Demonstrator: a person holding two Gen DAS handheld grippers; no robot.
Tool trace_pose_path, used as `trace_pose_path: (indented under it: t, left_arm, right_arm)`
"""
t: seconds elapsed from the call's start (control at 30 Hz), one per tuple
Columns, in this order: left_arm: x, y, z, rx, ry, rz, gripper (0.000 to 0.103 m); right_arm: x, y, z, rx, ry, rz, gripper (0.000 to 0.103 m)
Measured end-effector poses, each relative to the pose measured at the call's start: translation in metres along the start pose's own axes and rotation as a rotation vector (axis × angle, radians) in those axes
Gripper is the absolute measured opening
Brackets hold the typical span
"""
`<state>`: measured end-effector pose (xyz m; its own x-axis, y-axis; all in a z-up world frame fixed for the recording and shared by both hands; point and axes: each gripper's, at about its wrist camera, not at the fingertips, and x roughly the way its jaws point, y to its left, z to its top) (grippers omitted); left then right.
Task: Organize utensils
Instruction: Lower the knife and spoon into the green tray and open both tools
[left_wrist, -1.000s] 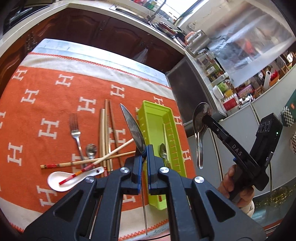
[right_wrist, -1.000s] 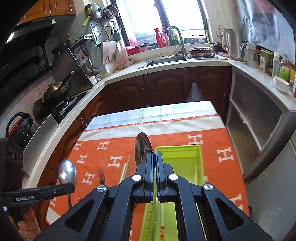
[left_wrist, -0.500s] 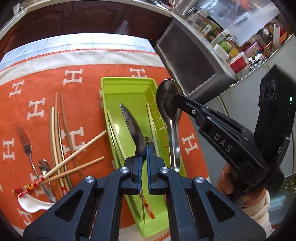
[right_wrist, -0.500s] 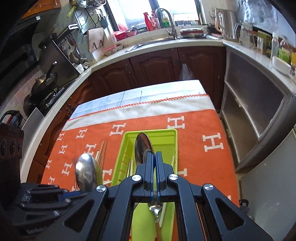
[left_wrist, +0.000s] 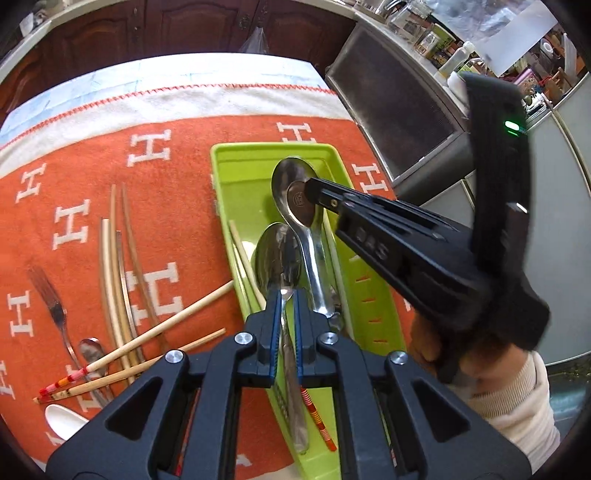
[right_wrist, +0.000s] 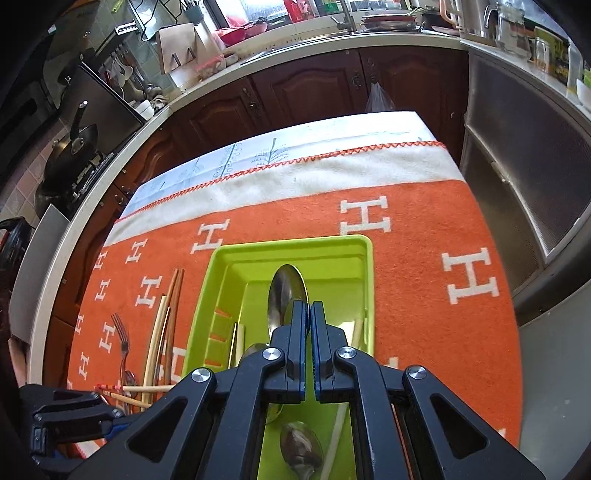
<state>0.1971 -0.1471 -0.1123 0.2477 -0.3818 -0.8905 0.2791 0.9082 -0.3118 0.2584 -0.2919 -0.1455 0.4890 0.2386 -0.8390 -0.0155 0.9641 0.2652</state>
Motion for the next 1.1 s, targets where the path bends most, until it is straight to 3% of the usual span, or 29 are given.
trace_pose_path:
  t: [0.6,0.77,1.1]
  left_arm:
    - [-0.062,0.071,-0.041,-0.17,-0.091,0.051,0.008]
    - [-0.065,0.071,-0.046,-0.153,-0.101,0.057,0.008]
    - [-0.078,0.066,-0.061,-0.136,-0.111,0.049,0.008]
  right_arm:
    - [0.015,0.047,0.005,-0.035,0.006,0.027,0.003]
    - [0.014,0.052,0.003,-0.014,0.033,0.024,0.014]
    - [-0.021,0.052,-0.01,-0.017,0.001,0.02,0.016]
